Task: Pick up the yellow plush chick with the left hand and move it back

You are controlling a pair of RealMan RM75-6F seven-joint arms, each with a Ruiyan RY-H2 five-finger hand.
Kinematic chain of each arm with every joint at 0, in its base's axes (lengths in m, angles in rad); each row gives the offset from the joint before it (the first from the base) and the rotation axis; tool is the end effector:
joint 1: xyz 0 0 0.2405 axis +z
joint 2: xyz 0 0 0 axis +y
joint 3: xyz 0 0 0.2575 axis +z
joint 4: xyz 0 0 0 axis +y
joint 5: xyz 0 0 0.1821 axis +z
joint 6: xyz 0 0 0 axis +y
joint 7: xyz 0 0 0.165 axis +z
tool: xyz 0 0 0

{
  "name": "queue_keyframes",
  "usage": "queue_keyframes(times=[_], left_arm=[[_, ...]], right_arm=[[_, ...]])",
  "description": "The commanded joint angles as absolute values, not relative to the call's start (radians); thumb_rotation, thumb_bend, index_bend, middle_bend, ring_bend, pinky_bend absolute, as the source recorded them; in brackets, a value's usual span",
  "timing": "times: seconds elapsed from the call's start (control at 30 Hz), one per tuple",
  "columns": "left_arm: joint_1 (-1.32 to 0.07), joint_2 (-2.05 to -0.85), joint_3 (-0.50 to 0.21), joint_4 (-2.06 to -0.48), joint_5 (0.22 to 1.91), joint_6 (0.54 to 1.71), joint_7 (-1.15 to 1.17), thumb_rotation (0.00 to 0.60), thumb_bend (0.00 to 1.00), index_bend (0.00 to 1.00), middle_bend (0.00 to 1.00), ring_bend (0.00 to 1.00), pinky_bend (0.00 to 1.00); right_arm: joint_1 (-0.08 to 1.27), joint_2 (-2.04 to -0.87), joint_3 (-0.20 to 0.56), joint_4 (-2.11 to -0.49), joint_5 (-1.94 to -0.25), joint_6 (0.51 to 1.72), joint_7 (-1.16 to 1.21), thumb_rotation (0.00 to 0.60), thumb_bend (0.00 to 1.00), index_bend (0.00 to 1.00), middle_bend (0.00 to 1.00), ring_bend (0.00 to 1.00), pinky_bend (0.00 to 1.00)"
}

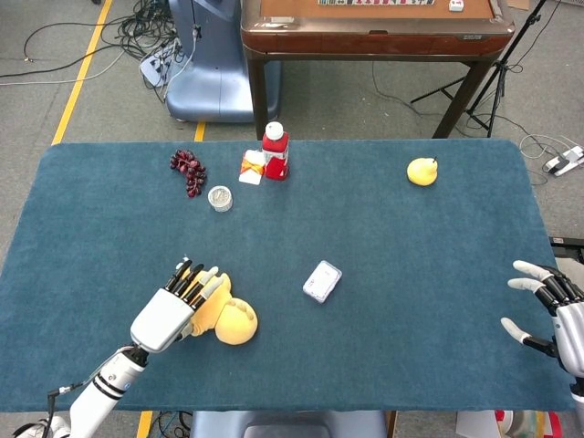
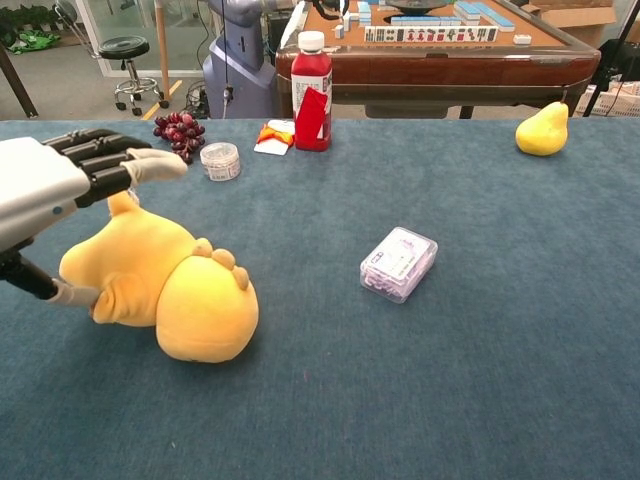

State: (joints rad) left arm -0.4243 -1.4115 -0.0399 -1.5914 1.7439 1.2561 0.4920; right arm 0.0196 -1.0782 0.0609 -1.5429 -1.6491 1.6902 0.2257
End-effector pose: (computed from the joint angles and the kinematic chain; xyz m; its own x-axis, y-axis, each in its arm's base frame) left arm -0.1684 0.2557 0.0529 0.6321 -0.1173 0.7659 0.5880 -0.5711 -0.5727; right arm -0.2883 -0.1786 0.2240 0.2730 0.1627 0.9482 -0.9461 -0.1331 0.2952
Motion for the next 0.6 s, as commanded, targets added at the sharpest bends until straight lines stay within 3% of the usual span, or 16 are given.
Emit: queue_keyframes(times=[0.03, 0.6], left_arm=[[-0.443, -1.4, -0.064, -1.632, 1.718, 1.236, 0.516, 0.6, 0.0, 0.0, 0.0, 0.0, 0.0], [-0.56, -1.436, -0.19, -1.753, 1.53, 1.111, 0.748, 0.6, 0.0, 0.0, 0.0, 0.0, 0.0]], right_arm=[[0.019, -1.077, 0.061, -1.542, -1.649, 1.692, 0.23, 0.6, 0.0, 0.38, 0.26, 0.21, 0.45], [0.019, -1.07, 0.062, -1.541, -1.645, 1.688, 0.246, 0.6, 0.0, 0.38, 0.26, 0.21, 0.45]])
